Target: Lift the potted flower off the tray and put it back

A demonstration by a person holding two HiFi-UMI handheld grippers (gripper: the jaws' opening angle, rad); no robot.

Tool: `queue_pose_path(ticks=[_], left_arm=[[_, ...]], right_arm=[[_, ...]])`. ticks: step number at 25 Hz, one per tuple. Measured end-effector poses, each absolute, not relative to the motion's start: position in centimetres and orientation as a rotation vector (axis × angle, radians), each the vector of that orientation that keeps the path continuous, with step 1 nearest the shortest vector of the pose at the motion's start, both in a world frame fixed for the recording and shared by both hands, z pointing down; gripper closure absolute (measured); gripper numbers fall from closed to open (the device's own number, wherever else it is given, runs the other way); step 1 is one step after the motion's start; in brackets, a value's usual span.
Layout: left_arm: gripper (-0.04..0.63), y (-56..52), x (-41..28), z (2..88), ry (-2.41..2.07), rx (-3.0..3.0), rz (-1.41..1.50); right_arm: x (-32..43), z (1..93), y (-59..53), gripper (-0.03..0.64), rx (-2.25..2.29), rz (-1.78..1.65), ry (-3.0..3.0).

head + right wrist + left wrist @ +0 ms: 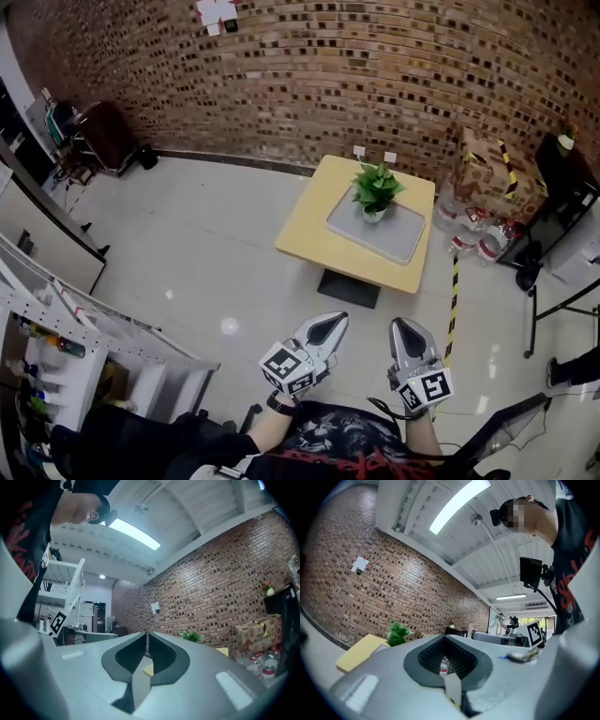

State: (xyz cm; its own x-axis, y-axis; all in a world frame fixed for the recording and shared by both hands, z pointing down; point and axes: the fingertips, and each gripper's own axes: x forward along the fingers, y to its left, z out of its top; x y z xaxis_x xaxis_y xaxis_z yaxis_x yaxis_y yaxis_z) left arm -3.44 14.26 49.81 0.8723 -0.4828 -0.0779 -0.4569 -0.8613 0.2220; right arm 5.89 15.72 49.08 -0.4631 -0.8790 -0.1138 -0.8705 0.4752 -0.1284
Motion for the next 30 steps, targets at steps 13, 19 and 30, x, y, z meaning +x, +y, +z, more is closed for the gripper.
queue_pose_path(ticks=[13, 19, 30], left_arm=[[0.591, -15.7, -10.7, 48.7, -0.817, 2.777, -0.254], [0.592, -20.5, -8.7, 49.1, -0.842, 2.729, -0.196], [0.591, -25.4, -7.0, 49.0, -1.076, 2.713, -0.06]], right_arm=[[4.6, 56.9, -14.2, 0.318, -1.898, -0.177, 2.604], [10.0, 71.8, -23.4, 0.025, -1.983, -0.565, 2.655], [15.6, 91.1, -40.9, 0.025, -2.042, -0.823, 2.745]])
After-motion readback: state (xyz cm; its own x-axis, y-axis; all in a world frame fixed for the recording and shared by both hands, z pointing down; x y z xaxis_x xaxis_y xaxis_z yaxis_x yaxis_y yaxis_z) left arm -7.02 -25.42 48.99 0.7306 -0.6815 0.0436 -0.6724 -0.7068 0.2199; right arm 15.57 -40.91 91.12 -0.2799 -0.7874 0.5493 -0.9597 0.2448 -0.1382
